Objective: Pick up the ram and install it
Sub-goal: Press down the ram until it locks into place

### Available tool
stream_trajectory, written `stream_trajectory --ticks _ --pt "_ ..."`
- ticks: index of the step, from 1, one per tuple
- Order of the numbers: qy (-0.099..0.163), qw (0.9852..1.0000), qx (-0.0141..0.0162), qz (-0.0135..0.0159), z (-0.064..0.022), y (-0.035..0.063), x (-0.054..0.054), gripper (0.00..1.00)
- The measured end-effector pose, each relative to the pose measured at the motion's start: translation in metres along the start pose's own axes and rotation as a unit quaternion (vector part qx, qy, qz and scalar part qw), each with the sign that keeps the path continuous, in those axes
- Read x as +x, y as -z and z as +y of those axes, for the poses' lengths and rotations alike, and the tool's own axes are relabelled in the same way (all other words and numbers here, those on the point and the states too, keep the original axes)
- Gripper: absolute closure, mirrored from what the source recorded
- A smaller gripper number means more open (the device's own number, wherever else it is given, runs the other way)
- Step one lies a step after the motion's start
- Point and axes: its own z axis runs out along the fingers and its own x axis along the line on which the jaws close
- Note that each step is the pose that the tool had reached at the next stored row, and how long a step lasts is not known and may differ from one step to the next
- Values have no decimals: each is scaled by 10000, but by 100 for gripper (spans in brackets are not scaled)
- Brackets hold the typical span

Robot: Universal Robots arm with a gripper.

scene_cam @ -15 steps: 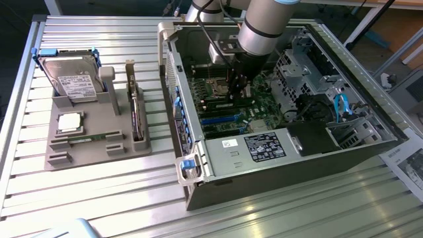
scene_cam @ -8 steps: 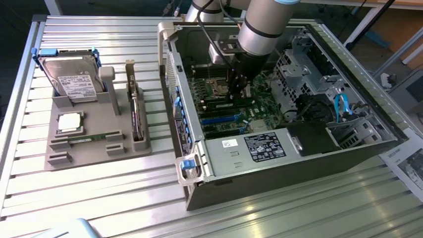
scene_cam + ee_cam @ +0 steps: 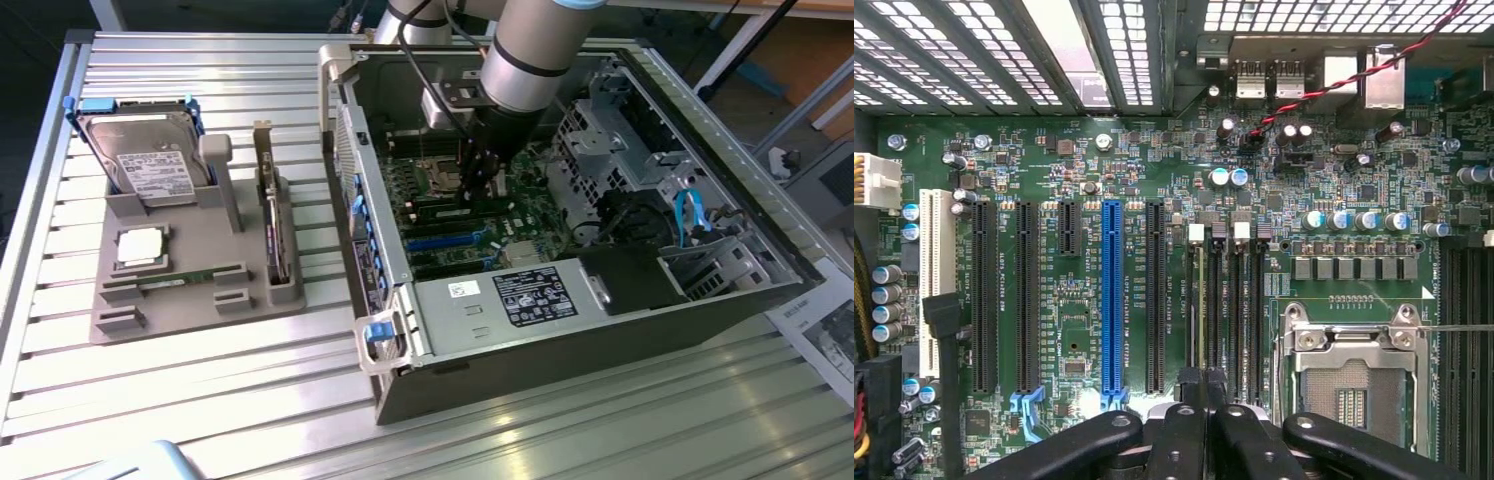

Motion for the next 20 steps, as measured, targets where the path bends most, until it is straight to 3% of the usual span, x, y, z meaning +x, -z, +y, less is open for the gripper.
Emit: stream_trajectory --ticks 11,20 --pt "0 10000 0 4 0 -16 1 90" --pt "0 10000 -6 4 8 182 -1 90"
